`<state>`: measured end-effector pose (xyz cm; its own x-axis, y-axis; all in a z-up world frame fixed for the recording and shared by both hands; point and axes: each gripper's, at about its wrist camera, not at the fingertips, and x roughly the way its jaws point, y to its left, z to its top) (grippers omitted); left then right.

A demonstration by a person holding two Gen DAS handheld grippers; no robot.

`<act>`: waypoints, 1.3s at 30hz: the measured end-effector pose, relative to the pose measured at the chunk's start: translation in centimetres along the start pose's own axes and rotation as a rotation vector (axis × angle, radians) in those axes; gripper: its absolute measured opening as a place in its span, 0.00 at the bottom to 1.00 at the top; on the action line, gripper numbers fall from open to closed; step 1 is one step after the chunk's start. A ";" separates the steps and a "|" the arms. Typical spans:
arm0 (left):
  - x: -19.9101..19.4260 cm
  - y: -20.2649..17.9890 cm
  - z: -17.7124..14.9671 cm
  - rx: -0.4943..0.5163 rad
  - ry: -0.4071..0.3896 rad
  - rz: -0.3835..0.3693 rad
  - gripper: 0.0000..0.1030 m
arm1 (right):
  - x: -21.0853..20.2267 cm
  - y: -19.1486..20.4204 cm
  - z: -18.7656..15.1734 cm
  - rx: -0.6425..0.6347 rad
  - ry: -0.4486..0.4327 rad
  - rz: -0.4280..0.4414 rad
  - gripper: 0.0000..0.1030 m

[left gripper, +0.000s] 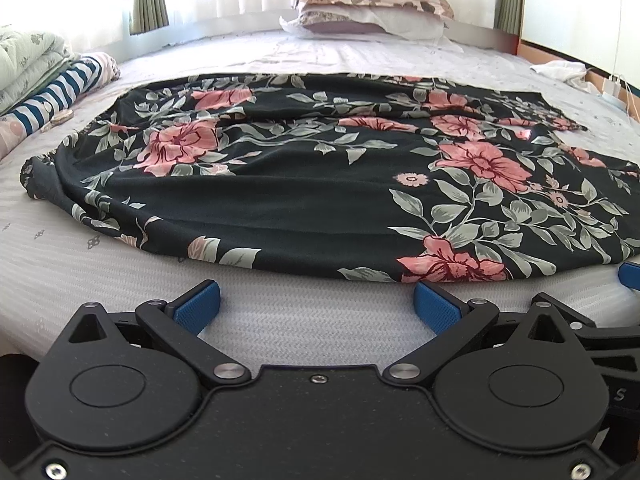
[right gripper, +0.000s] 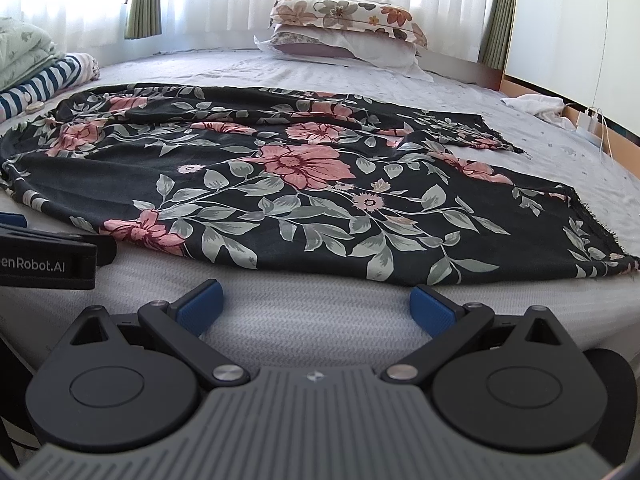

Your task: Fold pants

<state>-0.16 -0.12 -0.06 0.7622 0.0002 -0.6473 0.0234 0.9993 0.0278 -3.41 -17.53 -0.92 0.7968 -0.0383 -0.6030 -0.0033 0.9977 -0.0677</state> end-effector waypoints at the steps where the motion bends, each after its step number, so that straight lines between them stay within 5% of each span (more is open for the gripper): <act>1: -0.2 0.1 -0.2 0.001 -0.012 -0.002 1.00 | 0.0 0.0 0.0 0.004 0.000 0.003 1.00; 12: -0.9 3.4 2.0 -0.019 0.000 0.011 1.00 | 0.3 -1.3 2.2 0.037 0.080 0.053 1.00; 17: -0.1 9.9 4.8 -0.128 -0.049 0.160 1.00 | -0.9 -5.6 3.1 0.170 -0.003 0.078 1.00; 23: 2.6 20.6 7.0 -0.418 -0.092 0.316 1.00 | -0.7 -12.9 4.2 0.306 -0.031 -0.073 0.96; 26: 3.8 24.6 7.6 -0.535 -0.082 0.331 0.78 | -1.0 -16.3 4.3 0.384 -0.040 -0.131 0.95; 28: 4.6 26.4 8.0 -0.580 -0.074 0.312 0.48 | -1.1 -18.0 4.1 0.419 -0.040 -0.170 0.92; 29: 4.8 27.1 8.2 -0.597 -0.074 0.300 0.43 | -1.1 -18.7 4.0 0.431 -0.037 -0.192 0.91; 37: 9.2 29.7 8.6 -0.752 -0.095 0.340 0.39 | -0.4 -21.5 3.3 0.466 -0.002 -0.300 0.88; 38: 9.5 29.9 8.6 -0.764 -0.092 0.347 0.26 | -0.3 -21.7 3.3 0.464 0.003 -0.309 0.88; 39: 9.6 30.0 8.8 -0.758 -0.081 0.354 0.03 | -0.1 -21.8 3.3 0.462 0.009 -0.317 0.88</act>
<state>13.55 29.51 1.28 0.6878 0.3446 -0.6388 -0.6447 0.6945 -0.3195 -1.41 -39.09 3.18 0.7102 -0.3392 -0.6169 0.5027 0.8578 0.1070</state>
